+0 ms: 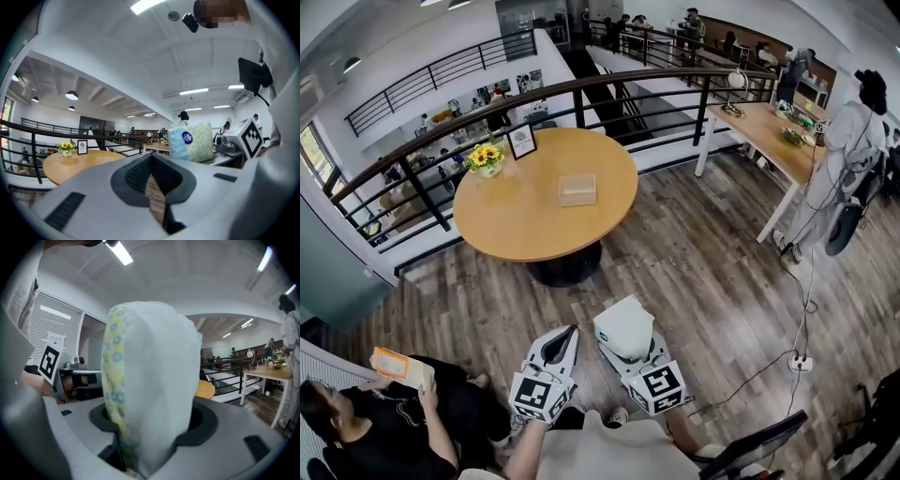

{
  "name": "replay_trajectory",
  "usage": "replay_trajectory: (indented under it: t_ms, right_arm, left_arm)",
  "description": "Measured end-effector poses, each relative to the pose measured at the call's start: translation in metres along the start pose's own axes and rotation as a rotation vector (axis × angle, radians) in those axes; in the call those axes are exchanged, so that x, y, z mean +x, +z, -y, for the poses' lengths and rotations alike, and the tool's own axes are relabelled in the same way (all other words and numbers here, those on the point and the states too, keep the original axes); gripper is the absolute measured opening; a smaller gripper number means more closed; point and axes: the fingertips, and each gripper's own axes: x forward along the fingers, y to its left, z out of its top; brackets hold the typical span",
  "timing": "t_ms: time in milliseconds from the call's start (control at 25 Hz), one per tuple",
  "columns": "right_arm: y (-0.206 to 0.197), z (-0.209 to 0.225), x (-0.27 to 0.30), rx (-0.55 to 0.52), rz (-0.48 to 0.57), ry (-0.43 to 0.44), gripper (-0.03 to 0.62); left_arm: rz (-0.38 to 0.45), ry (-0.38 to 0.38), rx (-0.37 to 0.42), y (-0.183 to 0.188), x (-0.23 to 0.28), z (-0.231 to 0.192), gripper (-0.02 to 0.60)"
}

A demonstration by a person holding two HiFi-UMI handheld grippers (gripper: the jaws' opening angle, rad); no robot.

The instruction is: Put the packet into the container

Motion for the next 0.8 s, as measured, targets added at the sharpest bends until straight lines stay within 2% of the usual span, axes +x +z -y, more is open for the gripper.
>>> replay_trajectory:
  t_ms: [440, 800]
  right_arm:
    - [0.004, 0.03, 0.035, 0.007, -0.005, 0.004, 0.302]
    - [0.034, 0.076, 0.105, -0.019, -0.014, -0.025, 0.302]
  left_arm:
    - [0.008, -0.004, -0.003, -0.004, 0.049, -0.019, 0.005]
    - [0.037, -0.04, -0.015, 0.011, 0.117, -0.079, 0.005]
